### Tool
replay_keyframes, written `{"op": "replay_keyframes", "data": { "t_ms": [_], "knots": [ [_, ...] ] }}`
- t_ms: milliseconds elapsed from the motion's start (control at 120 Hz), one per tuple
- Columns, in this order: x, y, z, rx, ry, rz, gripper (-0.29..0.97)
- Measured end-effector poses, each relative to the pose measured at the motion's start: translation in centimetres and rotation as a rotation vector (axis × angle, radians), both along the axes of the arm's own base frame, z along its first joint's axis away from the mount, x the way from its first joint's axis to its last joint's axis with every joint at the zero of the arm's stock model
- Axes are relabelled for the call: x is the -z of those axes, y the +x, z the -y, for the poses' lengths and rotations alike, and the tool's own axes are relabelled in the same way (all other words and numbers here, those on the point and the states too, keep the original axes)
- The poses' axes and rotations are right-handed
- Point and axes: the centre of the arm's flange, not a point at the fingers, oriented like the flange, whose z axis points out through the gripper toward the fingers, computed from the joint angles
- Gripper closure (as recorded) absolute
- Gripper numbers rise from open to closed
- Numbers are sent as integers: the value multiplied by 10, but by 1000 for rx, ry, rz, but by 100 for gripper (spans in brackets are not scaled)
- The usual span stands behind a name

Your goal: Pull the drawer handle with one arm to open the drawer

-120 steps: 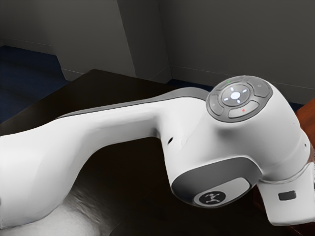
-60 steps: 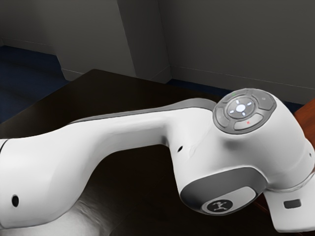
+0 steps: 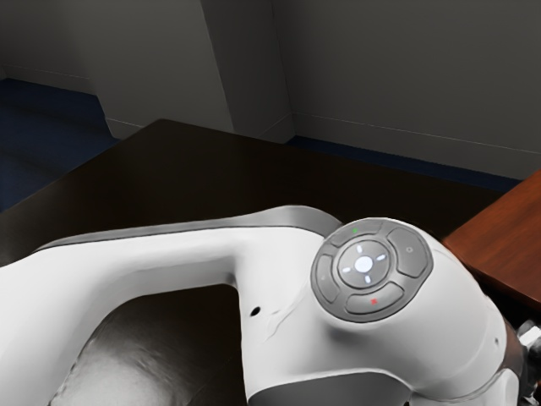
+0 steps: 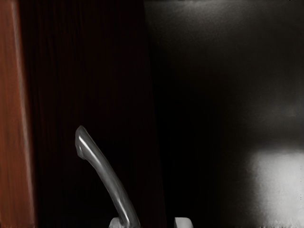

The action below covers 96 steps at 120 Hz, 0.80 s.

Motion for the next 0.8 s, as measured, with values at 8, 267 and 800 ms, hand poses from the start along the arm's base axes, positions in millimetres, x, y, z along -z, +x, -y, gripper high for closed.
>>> {"op": "replay_keyframes", "data": {
  "t_ms": [8, 267, 800],
  "knots": [
    [0, -1, 0, 0, 1, 1, 67],
    [2, -27, -4, -9, 0, 23, 65],
    [1, -88, -9, -59, -41, 26, 69]
  ]
}}
